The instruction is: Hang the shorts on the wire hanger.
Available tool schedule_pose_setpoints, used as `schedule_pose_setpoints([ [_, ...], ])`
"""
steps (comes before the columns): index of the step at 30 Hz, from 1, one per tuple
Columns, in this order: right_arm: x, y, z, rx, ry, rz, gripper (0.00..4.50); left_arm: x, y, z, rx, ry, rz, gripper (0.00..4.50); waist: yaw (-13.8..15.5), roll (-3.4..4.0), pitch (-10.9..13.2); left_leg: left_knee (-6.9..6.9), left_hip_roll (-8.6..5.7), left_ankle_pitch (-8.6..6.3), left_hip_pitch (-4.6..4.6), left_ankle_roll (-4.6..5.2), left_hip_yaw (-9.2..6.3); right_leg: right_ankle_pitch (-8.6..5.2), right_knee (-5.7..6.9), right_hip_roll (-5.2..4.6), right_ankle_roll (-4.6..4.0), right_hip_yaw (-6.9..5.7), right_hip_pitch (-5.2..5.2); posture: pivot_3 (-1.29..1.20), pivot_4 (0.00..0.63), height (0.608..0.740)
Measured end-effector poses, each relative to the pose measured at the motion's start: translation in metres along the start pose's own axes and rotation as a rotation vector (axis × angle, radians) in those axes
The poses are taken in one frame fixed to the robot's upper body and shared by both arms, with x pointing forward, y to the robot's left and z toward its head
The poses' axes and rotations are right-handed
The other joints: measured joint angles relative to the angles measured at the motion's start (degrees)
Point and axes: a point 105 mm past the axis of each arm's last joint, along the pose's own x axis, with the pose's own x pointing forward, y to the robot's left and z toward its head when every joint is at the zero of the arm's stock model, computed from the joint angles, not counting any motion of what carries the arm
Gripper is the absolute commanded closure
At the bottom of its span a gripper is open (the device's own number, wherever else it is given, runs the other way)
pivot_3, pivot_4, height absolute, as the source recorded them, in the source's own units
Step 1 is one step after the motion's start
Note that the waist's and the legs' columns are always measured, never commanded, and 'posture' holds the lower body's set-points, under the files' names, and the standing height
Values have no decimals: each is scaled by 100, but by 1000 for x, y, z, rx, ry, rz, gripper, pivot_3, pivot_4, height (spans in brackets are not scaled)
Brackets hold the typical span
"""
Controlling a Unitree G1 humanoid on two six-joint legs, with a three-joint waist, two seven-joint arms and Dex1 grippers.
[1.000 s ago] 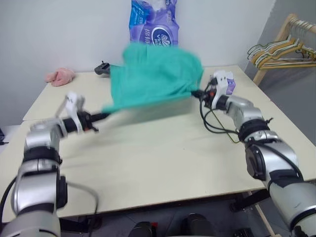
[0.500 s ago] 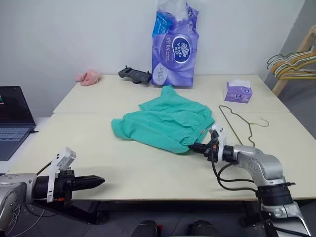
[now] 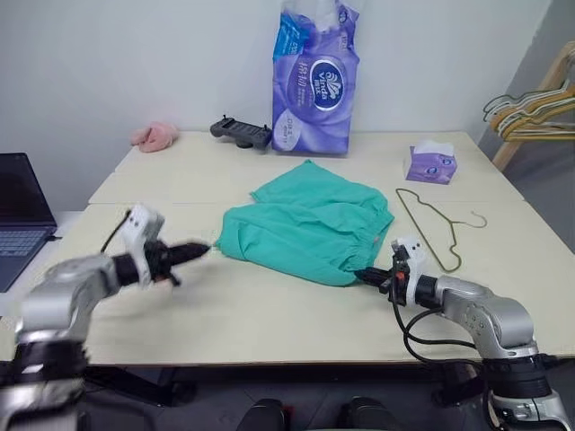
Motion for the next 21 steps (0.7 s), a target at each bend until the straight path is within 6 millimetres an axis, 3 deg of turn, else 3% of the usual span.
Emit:
schedule_pose_setpoints([
  [3, 3, 2, 7, -7, -20, 5, 4500, 21, -10, 14, 46, -75, -18, 2344, -89, -4, -1, -2, -9, -6, 1, -3, 15, 3, -6, -9, 5, 21, -1, 51, 77, 740],
  [7, 3, 2, 6, -4, -21, -2, 4500, 42, -29, -3, 45, -73, -70, 1049, -199, -5, 0, -9, -5, -17, -1, -5, 20, 1, -17, -6, 9, 30, -10, 38, 74, 740],
  [10, 4, 2, 6, -2, -22, 0, 4500, 50, -27, -13, 46, -62, -39, 111, -212, -7, 3, -11, 2, -17, -3, -5, 16, 0, -17, -2, 9, 23, -10, 39, 78, 740],
  [14, 4, 2, 6, 0, -21, 0, 4500, 55, -12, -14, 122, -13, -5, 46, -211, -12, 16, -5, -1, -16, -2, -5, 10, -3, -15, -2, 15, 13, -3, 48, 78, 740],
  [21, 4, 4, 5, -1, -14, 12, 4500, 52, 15, 35, 286, 28, -86, 46, -196, -41, 41, -4, -7, -14, -4, -4, 5, -7, -18, -1, 22, 7, -1, 62, 76, 740],
])
